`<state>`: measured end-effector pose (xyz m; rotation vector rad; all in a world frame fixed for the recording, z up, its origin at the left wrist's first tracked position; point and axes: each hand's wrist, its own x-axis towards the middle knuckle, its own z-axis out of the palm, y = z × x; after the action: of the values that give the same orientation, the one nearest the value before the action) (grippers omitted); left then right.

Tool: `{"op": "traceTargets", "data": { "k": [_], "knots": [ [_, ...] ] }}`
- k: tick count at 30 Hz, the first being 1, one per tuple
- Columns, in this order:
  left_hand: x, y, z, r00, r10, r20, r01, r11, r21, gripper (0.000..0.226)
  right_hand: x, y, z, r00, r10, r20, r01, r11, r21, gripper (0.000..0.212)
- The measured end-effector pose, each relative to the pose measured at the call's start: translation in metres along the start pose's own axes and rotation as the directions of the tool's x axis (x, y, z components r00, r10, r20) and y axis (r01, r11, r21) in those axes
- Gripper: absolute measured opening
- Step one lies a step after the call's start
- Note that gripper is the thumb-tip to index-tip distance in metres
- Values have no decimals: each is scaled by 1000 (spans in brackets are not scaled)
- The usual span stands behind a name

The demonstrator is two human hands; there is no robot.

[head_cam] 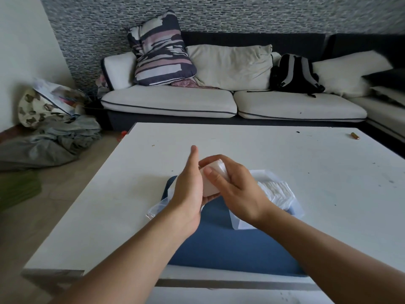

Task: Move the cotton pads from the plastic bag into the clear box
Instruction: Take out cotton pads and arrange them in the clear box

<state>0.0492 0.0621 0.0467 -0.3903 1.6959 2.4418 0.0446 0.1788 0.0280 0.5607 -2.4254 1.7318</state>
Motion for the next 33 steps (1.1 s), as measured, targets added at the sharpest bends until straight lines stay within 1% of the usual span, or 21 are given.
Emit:
{"op": "traceTargets", "data": {
  "k": [1, 3, 7, 9, 11, 13, 15, 17, 18, 19, 20, 21, 22, 23, 24, 25, 26, 28, 30, 31, 33],
  "knots": [
    [0, 0, 0, 1000, -15, -12, 14, 998, -67, 71, 1, -1, 1, 1000, 21, -6, -20, 996, 82, 27],
    [2, 1, 2, 999, -32, -27, 26, 982, -185, 80, 1, -5, 3, 998, 59, -17, -56, 985, 163, 30],
    [3, 0, 5, 997, -1, -79, -17, 973, -229, 77, 0, -11, 7, 991, 130, 26, -133, 961, 244, 42],
    [2, -2, 6, 1000, -6, -31, 0, 978, -209, 80, 0, -10, 6, 989, 144, 35, -148, 958, 245, 52],
    [2, -1, 6, 1000, -5, 26, 10, 980, -198, 81, 2, -9, 2, 988, 157, 15, -156, 966, 204, 54],
    [7, -3, 7, 1000, 0, 20, 3, 987, -162, 82, 3, -8, -2, 979, 201, 28, -202, 959, 199, 39],
    [13, -8, 8, 1000, -14, 14, 15, 995, -102, 84, 3, -8, -4, 966, 242, 90, -257, 940, 226, 20],
    [20, -11, 9, 998, -56, 32, 58, 996, -66, 87, 4, -10, -9, 956, 257, 140, -283, 935, 213, 14],
    [24, -12, 9, 996, -71, 51, 73, 996, -55, 84, 5, -11, -14, 957, 268, 111, -284, 944, 169, 14],
    [27, -12, 8, 998, -55, 41, 55, 998, -8, 76, 7, -11, -22, 959, 280, 44, -284, 950, 131, 14],
    [32, -11, 6, 1000, 16, 27, -19, 990, 136, 63, 11, -9, -32, 951, 304, -54, -296, 948, 120, 17],
    [37, -11, 2, 990, 136, 46, -144, 915, 377, 50, 15, -3, -46, 923, 351, -156, -330, 933, 145, 20],
    [41, -13, -2, 957, 262, 123, -281, 737, 615, 39, 20, 4, -60, 876, 420, -237, -382, 904, 190, 25],
    [44, -16, -7, 914, 332, 235, -384, 511, 769, 30, 23, 12, -73, 824, 493, -279, -443, 867, 227, 30],
    [45, -19, -11, 883, 330, 335, -439, 322, 839, 23, 25, 21, -83, 778, 566, -273, -516, 823, 237, 35],
    [46, -23, -14, 866, 296, 404, -468, 193, 862, 20, 25, 30, -89, 742, 631, -227, -595, 775, 211, 39],
    [47, -29, -15, 856, 258, 447, -488, 119, 865, 19, 25, 39, -91, 712, 684, -161, -660, 730, 180, 42],
    [49, -40, -14, 849, 185, 495, -515, 77, 854, 19, 26, 52, -86, 679, 734, -10, -722, 670, 176, 43],
    [49, -45, -9, 828, 122, 548, -554, 25, 832, 22, 29, 58, -77, 670, 735, 105, -739, 646, 193, 33],
    [49, -47, -7, 823, 74, 563, -565, 2, 825, 25, 31, 61, -73, 663, 738, 129, -748, 645, 157, 29],
    [49, -51, -4, 810, -35, 585, -586, -46, 809, 32, 35, 67, -65, 641, 758, 119, -763, 646, -4, 26]
  ]
}}
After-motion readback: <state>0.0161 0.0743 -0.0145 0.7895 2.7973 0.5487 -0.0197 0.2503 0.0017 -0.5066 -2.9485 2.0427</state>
